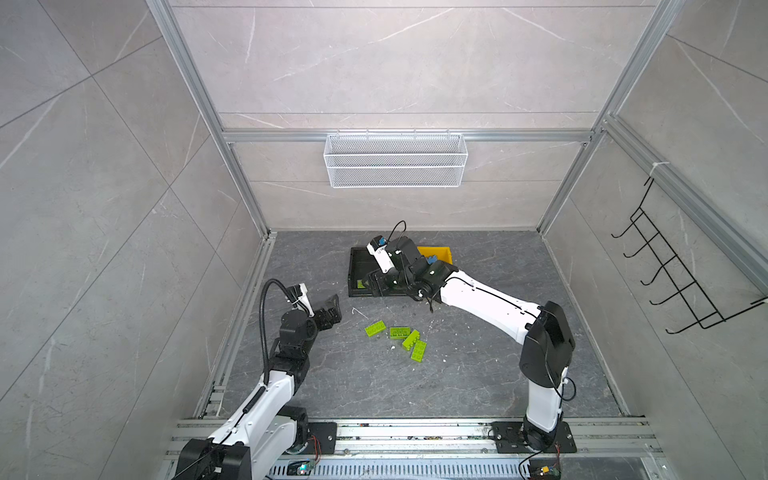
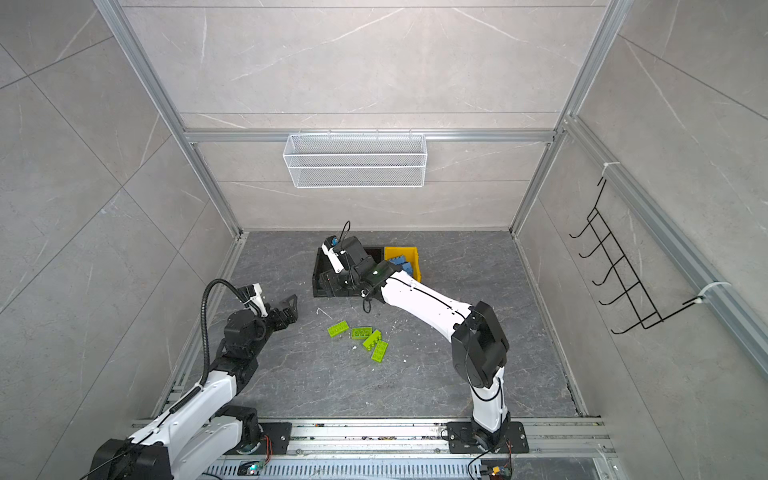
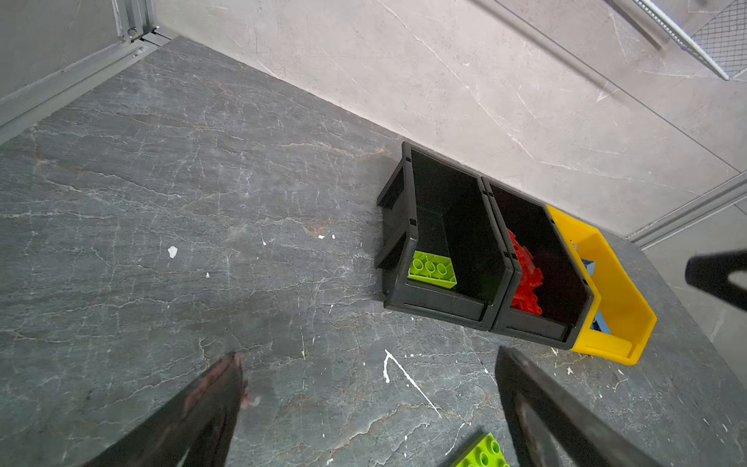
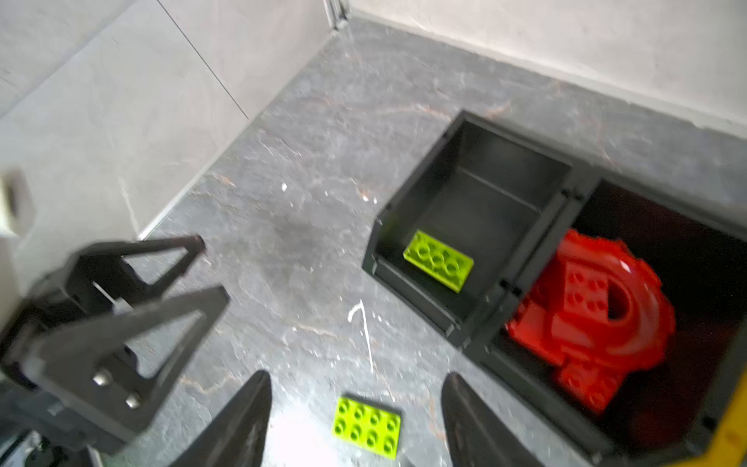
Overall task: Sort the legos into containers by color
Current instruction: 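Move the right gripper down over the lone lime-green 2x4 brick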
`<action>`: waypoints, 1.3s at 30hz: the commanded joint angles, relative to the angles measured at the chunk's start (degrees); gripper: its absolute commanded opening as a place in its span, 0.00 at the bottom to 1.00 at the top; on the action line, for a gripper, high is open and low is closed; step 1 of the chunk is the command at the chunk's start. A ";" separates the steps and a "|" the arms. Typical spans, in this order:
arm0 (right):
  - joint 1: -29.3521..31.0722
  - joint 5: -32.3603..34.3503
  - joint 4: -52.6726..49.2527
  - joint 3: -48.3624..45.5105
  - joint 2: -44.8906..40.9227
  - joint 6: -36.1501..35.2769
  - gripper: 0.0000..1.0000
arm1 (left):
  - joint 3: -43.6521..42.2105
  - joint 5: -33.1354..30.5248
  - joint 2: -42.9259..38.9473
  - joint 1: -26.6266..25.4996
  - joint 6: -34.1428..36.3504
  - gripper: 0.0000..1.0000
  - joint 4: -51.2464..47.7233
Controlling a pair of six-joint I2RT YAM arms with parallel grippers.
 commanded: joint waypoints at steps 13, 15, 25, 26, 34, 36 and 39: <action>6.21 8.75 -7.50 -2.18 5.23 3.32 0.71 | 0.91 -1.40 -1.50 0.14 1.02 1.00 1.25; 6.46 9.04 -8.58 -1.16 6.48 3.38 0.73 | 0.80 -1.54 -1.97 0.20 1.02 0.99 1.15; 8.14 11.00 -13.54 4.52 12.87 3.48 0.74 | 0.78 -1.77 -2.57 0.12 1.16 0.99 0.71; 8.28 11.05 -13.72 4.81 13.43 3.48 0.74 | 0.77 -1.76 -2.61 0.12 1.17 0.99 0.71; 8.68 12.19 -15.98 7.43 17.34 3.16 0.74 | 0.78 -2.08 -2.83 0.13 1.37 0.99 0.49; 8.77 12.90 -16.51 7.89 17.94 3.11 0.75 | 0.80 -2.06 -2.87 0.14 1.33 0.99 0.53; 8.78 13.38 -17.04 8.53 18.82 2.93 0.75 | 0.74 -2.05 -2.83 0.20 1.29 0.99 0.50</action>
